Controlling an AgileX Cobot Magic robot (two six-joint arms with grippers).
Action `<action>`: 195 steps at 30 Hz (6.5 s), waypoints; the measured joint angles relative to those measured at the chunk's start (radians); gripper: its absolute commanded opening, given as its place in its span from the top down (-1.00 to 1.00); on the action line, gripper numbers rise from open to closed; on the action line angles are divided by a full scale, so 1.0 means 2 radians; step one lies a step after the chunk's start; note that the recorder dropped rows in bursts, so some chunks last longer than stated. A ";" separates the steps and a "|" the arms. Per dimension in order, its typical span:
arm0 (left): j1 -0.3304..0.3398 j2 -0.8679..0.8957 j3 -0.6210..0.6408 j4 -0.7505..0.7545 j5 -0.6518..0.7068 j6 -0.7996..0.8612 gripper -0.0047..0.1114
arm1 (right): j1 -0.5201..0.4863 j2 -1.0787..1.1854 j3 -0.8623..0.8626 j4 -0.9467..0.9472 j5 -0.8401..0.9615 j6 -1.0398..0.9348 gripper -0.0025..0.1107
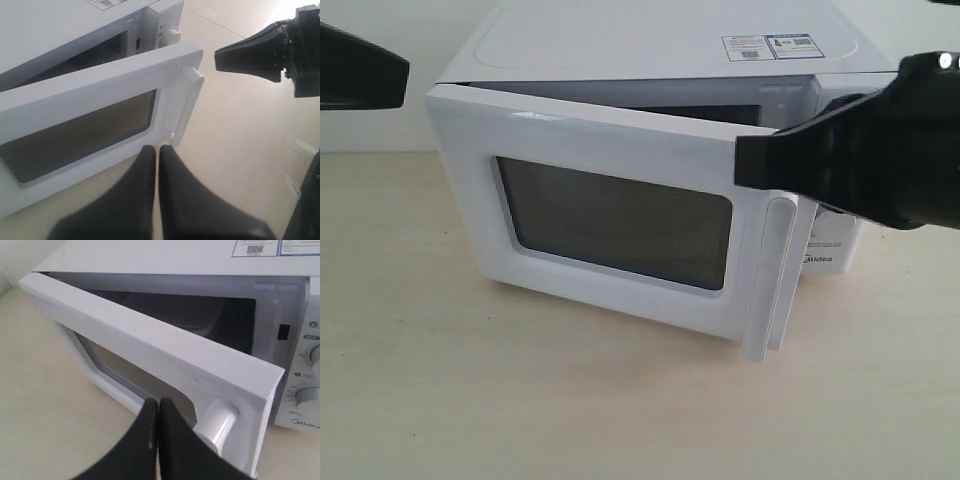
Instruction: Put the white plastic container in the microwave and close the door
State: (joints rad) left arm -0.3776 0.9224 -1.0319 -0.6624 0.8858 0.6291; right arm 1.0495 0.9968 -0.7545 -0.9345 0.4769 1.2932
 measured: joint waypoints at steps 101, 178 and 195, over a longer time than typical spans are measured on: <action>0.000 0.000 0.000 0.000 -0.012 0.000 0.84 | 0.038 0.016 0.021 -0.121 0.363 0.138 0.96; 0.189 -0.460 0.514 0.388 -0.313 -0.501 0.84 | 0.038 0.016 0.021 -0.116 0.366 0.129 0.96; 0.189 -0.460 0.514 0.388 -0.312 -0.501 0.84 | -0.213 -0.145 0.073 -0.088 0.089 0.185 0.96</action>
State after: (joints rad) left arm -0.0001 0.0031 -0.0033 0.1126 0.2621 -0.3735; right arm 0.6230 0.7059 -0.6086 -1.1097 0.6557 1.6642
